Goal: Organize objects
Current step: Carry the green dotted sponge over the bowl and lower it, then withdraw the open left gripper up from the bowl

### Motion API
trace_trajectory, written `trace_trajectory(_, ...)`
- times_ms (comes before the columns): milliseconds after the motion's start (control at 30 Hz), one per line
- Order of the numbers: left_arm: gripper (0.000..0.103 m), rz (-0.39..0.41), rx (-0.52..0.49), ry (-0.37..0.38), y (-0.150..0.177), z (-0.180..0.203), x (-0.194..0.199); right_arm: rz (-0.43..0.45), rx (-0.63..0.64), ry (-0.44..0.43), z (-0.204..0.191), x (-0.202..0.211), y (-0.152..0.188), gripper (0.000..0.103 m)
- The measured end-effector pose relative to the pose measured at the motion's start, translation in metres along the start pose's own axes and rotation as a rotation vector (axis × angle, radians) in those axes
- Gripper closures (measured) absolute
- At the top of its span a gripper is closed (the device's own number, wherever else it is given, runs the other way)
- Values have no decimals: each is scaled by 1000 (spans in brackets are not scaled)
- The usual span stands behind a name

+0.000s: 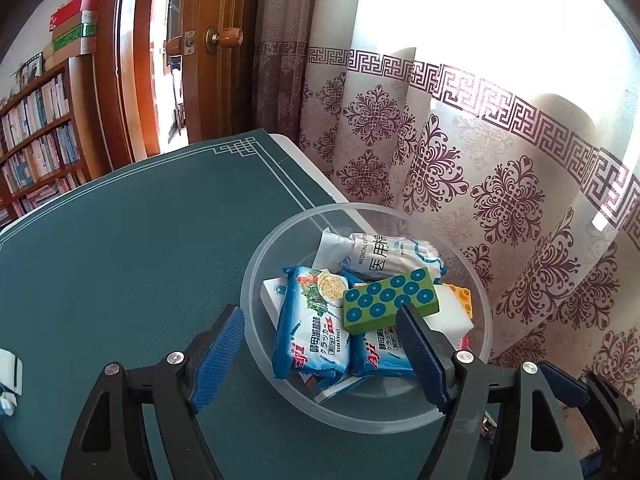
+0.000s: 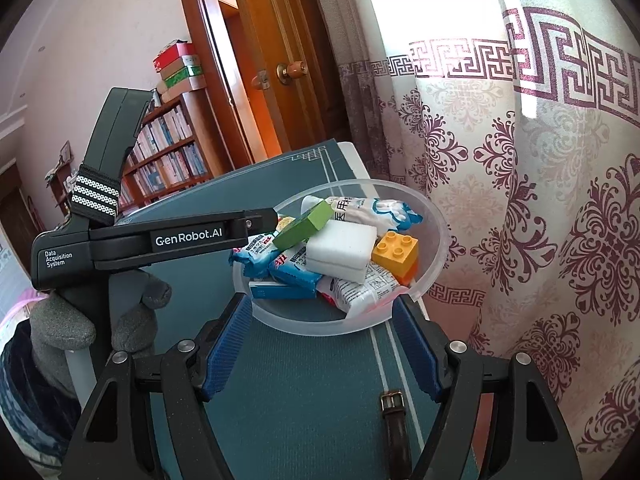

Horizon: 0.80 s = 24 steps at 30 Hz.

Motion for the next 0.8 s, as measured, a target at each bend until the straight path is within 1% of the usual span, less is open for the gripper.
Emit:
trace_trajectory(133, 17, 8, -23, 4, 1, 6, 2, -2, -8, 6, 2, -1, -1, 29)
trace_trajectory(233, 17, 0, -56, -8, 3, 13, -2, -2, -9, 5, 2, -1, -1, 29)
trace_trajectory(300, 17, -7, -79, -41, 3, 15, -7, -1, -8, 2, 2, -1, -1, 29)
trace_trajectory(400, 17, -29, -98, -108, 1, 10, -19, 2, -8, 1, 2, 0, -2, 29)
trace_trajectory(467, 16, -44, -89, -162, -1, 2, -26, 3, -12, 3, 3, 0, -3, 29)
trace_trajectory(533, 16, -53, -53, -189, -5, -9, -29, 3, -17, 4, 5, 0, -3, 29)
trace_trajectory(633, 16, -50, 9, -180, -7, -20, -27, 6, -13, 6, 4, 0, -4, 29)
trace_trajectory(733, 11, -33, 17, -186, -7, -24, -23, 2, -11, 6, 3, 1, -2, 29)
trace_trajectory(800, 11, -33, 15, -168, -6, -23, -23, -1, -8, 6, 1, 0, -1, 29)
Point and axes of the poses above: each gripper's, at about its wrist camera, not at the fingertips, and x roughly against the way its jaws point, z to its right, y to its underside, the point moved 8 cm from there along -x, roughly the way its jaws point, and after that the axes turned 14 degrees about y, right-handed, at the moved point
